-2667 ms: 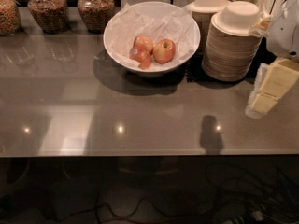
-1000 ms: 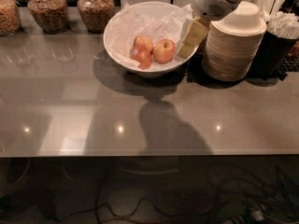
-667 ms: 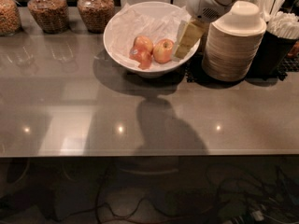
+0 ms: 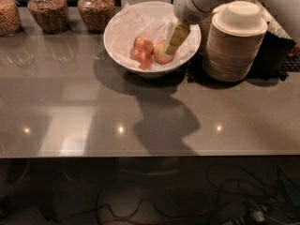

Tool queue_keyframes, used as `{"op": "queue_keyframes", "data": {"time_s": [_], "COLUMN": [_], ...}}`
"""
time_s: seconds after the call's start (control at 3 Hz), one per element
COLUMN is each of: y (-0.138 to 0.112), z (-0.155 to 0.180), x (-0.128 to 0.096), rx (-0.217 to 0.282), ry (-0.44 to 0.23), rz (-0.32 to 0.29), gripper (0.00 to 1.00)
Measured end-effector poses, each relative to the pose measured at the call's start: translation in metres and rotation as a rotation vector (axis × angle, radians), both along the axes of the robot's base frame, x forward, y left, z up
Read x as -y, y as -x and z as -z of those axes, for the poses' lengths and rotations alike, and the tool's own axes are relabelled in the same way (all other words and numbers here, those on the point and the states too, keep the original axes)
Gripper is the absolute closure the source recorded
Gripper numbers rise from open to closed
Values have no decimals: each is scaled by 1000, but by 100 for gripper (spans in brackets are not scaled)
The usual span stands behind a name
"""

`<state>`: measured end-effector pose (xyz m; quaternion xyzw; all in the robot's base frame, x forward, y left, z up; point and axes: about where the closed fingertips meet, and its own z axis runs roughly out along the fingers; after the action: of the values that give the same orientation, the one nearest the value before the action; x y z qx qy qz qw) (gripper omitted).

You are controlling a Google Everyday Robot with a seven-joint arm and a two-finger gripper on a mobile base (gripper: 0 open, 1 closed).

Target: Pick apple from white bowl

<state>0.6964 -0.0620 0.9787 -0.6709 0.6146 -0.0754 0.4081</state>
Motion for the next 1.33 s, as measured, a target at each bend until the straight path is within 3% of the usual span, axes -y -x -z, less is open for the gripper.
{"op": "queue_keyframes", "data": {"time_s": [0.33, 0.67, 1.33], "y": [-25, -41, -49], "z": [17, 43, 97], "x": [-2, 0, 2], "rx": [4, -20, -121], "ry": [9, 57, 141], "rz": [-2, -5, -19], "gripper": [1, 15, 14]}}
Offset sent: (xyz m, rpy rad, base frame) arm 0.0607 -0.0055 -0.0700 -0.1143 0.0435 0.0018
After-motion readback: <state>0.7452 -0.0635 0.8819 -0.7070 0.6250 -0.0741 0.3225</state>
